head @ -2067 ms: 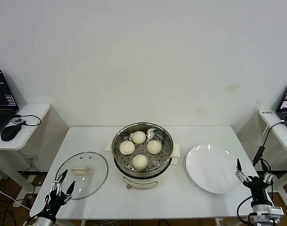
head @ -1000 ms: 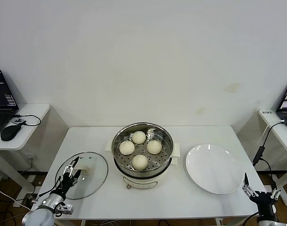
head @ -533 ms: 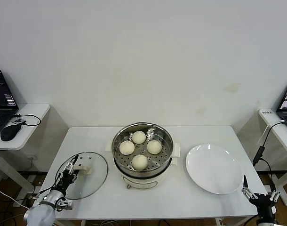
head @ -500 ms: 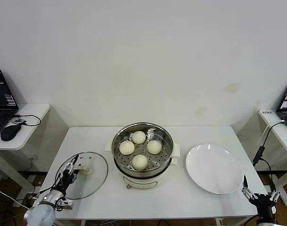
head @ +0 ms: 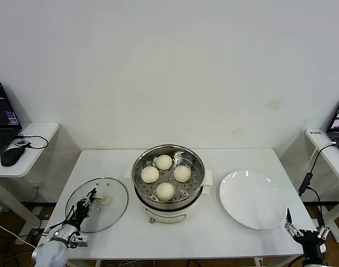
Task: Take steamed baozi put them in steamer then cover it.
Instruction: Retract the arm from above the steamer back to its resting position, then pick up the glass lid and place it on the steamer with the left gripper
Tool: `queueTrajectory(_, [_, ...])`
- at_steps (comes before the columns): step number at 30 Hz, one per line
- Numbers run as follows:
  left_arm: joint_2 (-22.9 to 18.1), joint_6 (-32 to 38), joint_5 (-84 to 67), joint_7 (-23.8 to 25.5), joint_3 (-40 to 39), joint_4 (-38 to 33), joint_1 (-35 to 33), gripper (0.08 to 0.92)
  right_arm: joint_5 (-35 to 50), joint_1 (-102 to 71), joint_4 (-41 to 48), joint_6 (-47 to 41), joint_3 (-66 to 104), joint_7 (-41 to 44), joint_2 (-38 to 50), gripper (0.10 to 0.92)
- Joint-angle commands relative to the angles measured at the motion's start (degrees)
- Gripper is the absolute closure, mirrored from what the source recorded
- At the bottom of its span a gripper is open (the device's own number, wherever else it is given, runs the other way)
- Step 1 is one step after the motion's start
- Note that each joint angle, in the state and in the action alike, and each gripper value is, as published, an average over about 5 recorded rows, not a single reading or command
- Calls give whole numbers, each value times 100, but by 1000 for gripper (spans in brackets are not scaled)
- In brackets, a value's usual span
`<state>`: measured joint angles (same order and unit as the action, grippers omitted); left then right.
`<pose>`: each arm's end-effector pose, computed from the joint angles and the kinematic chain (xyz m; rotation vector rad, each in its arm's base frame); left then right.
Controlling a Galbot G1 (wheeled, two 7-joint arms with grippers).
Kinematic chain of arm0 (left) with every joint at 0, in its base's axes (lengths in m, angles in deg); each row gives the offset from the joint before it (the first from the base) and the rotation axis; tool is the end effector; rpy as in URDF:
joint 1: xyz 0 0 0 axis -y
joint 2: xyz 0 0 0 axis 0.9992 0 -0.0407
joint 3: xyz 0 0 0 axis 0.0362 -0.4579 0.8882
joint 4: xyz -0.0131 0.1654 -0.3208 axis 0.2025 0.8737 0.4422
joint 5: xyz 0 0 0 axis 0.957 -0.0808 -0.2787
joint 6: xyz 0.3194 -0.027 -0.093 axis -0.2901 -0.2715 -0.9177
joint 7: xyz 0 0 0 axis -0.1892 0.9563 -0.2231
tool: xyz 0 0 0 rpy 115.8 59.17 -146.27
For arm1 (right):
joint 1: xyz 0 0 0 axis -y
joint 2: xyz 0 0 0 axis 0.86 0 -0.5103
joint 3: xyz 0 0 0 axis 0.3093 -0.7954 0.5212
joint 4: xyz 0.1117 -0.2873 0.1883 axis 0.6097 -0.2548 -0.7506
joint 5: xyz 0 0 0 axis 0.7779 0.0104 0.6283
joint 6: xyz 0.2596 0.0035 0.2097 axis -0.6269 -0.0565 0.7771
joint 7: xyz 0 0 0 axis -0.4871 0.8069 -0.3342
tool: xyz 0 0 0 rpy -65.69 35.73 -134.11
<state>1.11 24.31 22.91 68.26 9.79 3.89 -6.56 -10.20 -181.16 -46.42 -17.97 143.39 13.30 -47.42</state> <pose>0.2594 0.2058 -0.4366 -0.3481 -2.1286 -2.2698 0.0986 -0.1817 -0.3839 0.3986 3.0957 -0.3200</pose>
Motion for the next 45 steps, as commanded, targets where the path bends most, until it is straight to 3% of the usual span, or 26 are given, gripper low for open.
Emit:
queueTrajectory(1, [-8, 83, -104, -263, 79, -57, -54, 813, -25, 15, 20, 13, -17, 3, 1, 203])
queueTrajectory(4, [-25, 115, -180, -466, 204, -257, -173, 864, -59, 36, 53, 25, -31, -1, 6, 202])
queueTrajectory(11, [-31, -417, -353, -521, 745, -1304, -751, 870, -167, 47, 82, 56, -122, -6, 16, 203])
queueTrajectory(18, [248, -1355, -781, 395, 1166, -2750, -1438, 870, -231, -16, 42, 64, -359, 9, 15, 203])
queueTrajectory(24, [516, -1875, -1057, 1126, 1216, -3738, -1501, 870, -355, -83, 53, 111, -578, 6, -29, 203])
queueTrajectory(31, [891, -2540, -1383, 1548, 310, -4476, -1123, 870, -668, -106, 37, 163, -856, -32, -134, 203])
queueTrajectory(38, [1137, -3108, -1493, 1675, -890, -4471, -382, 870, -1083, -111, 59, 196, -1026, -75, -285, 203])
queueTrajectory(42, [1069, -3392, -1277, 1789, -1711, -4304, 196, 870, -1253, -71, 75, 182, -1061, -115, -399, 203])
queueTrajectory(45, [757, -3497, -832, 1959, -2183, -4128, 638, 869, -1410, -35, 122, 197, -1083, -174, -464, 202])
